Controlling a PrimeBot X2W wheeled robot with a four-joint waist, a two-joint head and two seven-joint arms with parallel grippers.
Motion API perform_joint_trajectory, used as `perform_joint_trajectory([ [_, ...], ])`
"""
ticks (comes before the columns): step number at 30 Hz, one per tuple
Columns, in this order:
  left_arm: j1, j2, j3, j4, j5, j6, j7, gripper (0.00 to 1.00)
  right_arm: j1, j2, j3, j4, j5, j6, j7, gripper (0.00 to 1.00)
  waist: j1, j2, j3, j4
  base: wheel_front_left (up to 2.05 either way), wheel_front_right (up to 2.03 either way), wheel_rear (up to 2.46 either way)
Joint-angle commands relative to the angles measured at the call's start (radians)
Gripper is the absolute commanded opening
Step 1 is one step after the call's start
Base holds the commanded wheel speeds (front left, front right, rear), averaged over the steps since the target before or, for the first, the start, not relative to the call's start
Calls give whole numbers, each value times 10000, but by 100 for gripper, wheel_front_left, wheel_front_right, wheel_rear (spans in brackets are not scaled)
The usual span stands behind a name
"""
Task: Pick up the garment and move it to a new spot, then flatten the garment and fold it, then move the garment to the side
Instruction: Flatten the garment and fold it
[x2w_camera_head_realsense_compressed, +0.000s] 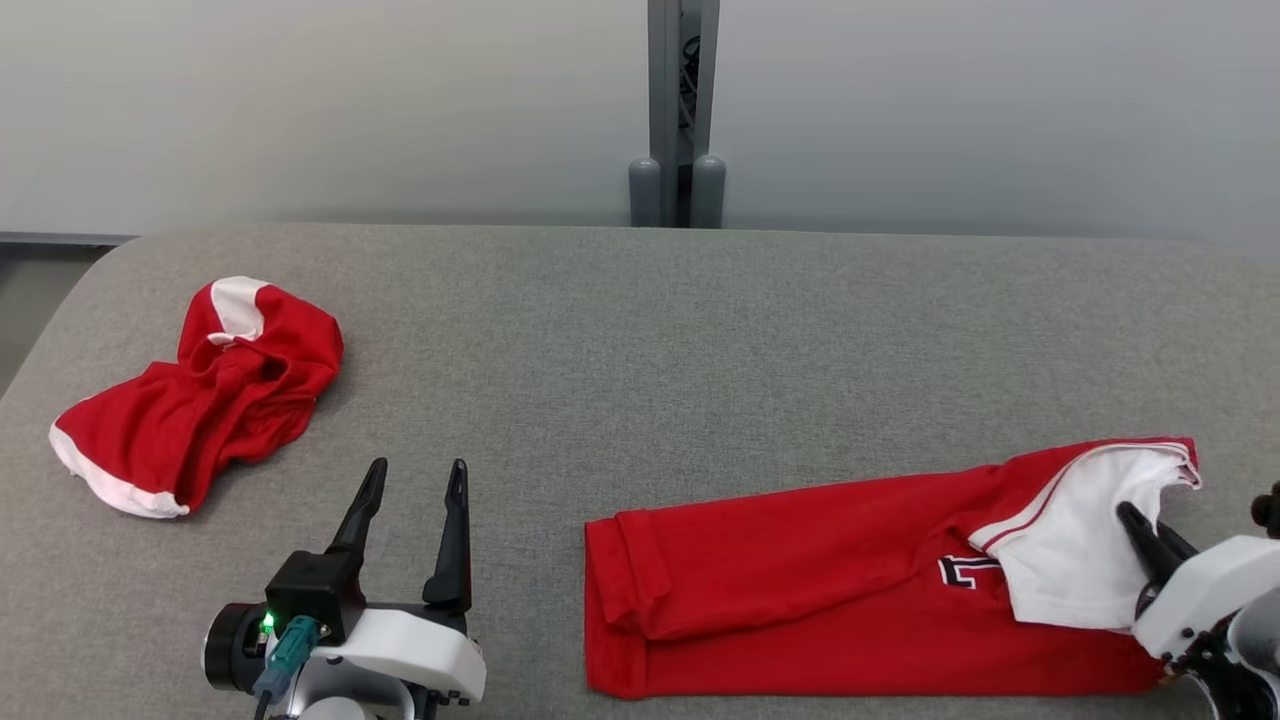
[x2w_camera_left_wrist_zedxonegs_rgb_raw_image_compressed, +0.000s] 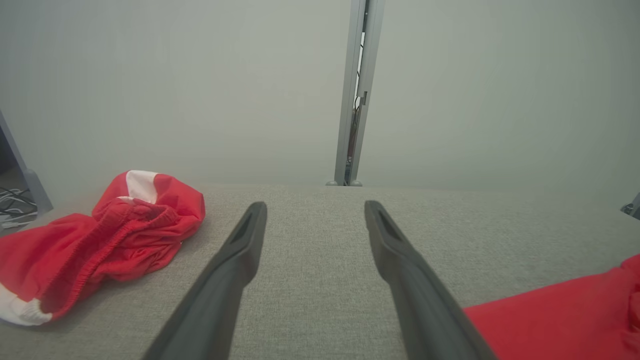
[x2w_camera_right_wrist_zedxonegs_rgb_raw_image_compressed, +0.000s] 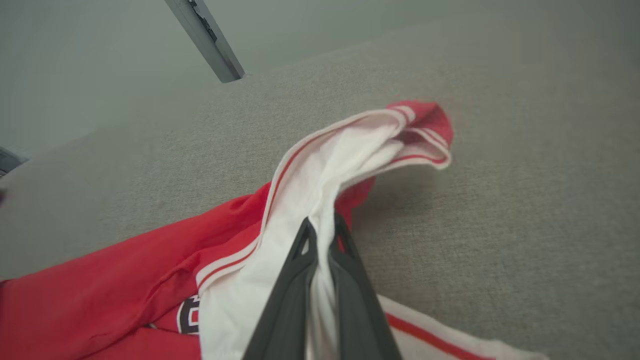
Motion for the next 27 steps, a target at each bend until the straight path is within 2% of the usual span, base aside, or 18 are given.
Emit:
perform_joint_trajectory([
  [1, 136, 40, 38, 35, -48, 8, -4, 100, 115, -71, -6, -391, 299, 2, 216, 0, 0, 0, -100, -101, 0, 0, 0],
  [7, 118, 37, 25, 80, -122, 23, -4, 100, 661, -106, 40, -2669, 1724, 4, 1266, 0, 0, 0, -279, -295, 0, 0, 0],
  [11, 163, 40, -22, 61, -185, 75, -4, 100, 1044, 148, -34, -3809, 2439, 4, 1827, 0, 0, 0, -287, -372, 0, 0, 0],
  [18, 180, 42, -126, 71, -318, 97, -4, 100, 1664, 1107, -196, -5230, 3669, 7, 2639, 0, 0, 0, -205, -357, 0, 0, 0],
  [19, 149, 42, -172, 81, -346, 89, -4, 100, 1789, 1466, -201, -5518, 4003, 7, 2810, 0, 0, 0, -169, -304, 0, 0, 0],
  [27, 59, 42, -336, 140, -430, 126, -4, 100, 1889, 2691, -81, -5713, 4662, 12, 3155, 0, 0, 0, -17, 157, 0, 0, 0],
])
